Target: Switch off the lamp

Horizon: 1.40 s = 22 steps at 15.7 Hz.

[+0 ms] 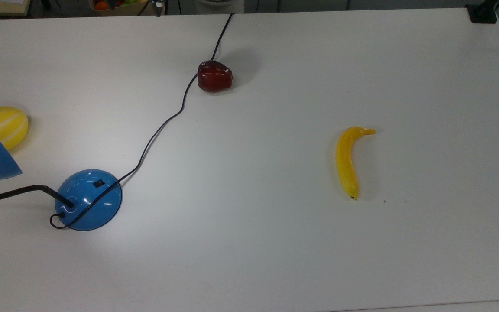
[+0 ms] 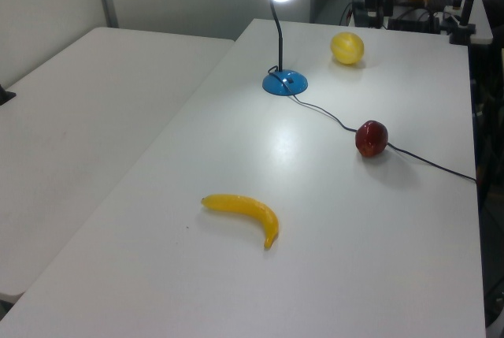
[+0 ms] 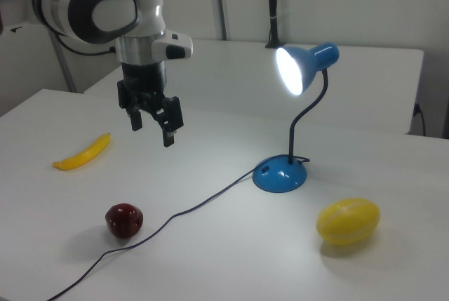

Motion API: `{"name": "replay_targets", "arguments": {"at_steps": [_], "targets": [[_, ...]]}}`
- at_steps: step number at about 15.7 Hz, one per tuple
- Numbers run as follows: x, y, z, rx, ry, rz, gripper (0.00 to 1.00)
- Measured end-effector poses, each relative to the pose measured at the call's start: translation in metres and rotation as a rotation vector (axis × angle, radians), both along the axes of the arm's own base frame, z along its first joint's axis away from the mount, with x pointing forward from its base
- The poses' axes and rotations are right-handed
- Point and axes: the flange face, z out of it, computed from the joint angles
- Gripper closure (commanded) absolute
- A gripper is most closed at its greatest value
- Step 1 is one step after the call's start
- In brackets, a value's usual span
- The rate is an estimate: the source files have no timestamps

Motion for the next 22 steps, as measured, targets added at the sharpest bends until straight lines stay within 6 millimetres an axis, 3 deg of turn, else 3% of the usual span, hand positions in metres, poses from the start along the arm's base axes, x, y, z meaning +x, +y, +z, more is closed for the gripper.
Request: {"name": "replay_targets", "arguments": {"at_steps": [11,15,20,21,22], "targets": [[-0.0068,0.0021,-0.0031,-0.003,0.06,0.011,0.0],[-0.0068,0.0021,-0.0032,-0.003,0.06,0.011,0.3],[-0.0064,0.004,-0.0033,-0.003,0.06,0.015,0.92],[-0.0062,0.0051,-0.0032,-0.003,0.06,0.018,1.0],[-0.0058,0.005,-0.0026,-0.004,0.056,0.017,1.0]]}}
